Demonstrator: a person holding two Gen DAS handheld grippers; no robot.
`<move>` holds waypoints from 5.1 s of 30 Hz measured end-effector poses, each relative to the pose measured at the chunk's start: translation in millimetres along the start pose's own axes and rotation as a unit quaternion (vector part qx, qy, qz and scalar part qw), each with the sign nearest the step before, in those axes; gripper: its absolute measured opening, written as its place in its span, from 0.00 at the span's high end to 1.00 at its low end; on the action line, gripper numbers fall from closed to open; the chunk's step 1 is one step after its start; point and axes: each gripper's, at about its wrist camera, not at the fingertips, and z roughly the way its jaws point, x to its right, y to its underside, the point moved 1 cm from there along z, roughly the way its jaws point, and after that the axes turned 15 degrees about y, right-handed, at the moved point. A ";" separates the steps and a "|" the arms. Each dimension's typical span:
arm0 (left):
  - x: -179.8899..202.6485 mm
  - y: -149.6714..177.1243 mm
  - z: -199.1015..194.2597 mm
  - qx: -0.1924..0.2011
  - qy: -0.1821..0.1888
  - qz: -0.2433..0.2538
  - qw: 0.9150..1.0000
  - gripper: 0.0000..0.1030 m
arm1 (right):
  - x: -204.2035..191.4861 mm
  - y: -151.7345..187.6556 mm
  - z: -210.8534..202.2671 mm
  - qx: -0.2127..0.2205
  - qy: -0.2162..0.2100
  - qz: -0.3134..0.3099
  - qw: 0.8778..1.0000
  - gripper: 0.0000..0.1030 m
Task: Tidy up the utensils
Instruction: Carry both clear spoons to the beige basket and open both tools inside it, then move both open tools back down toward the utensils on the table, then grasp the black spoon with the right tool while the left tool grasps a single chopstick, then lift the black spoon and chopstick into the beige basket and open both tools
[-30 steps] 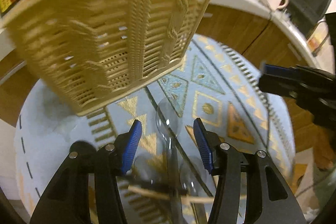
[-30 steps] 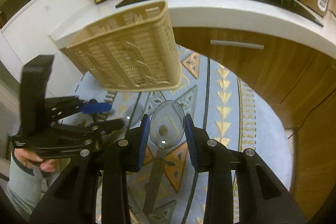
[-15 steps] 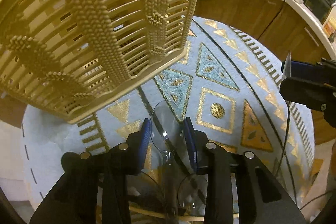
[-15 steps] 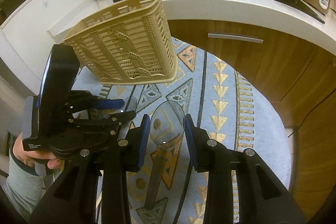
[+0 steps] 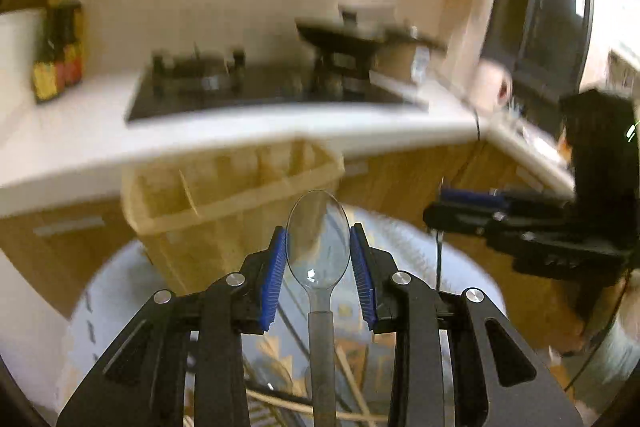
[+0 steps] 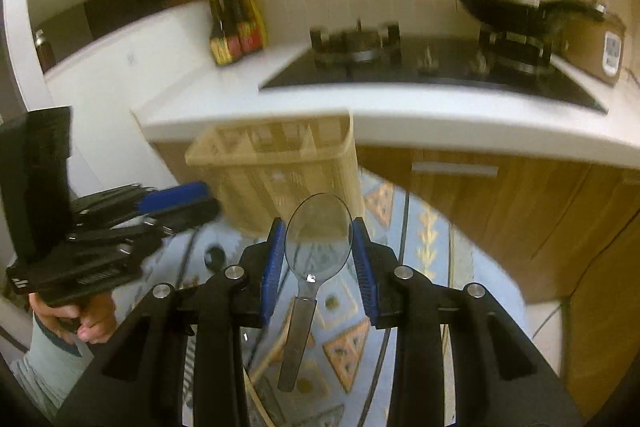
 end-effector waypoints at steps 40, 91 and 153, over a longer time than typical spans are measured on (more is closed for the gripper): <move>-76.2 -41.2 -17.9 0.222 -0.100 0.018 0.970 0.69 | -20.4 -65.3 81.1 0.183 0.091 0.049 0.978 0.69; -82.5 183.2 -138.1 -0.155 -0.116 -0.259 0.946 0.53 | -131.2 55.2 105.3 -0.211 -0.068 -0.064 0.973 0.56; -22.6 190.3 -77.6 -0.316 -0.199 -0.175 0.911 0.97 | -114.6 60.5 59.9 -0.173 -0.094 -0.149 0.969 0.95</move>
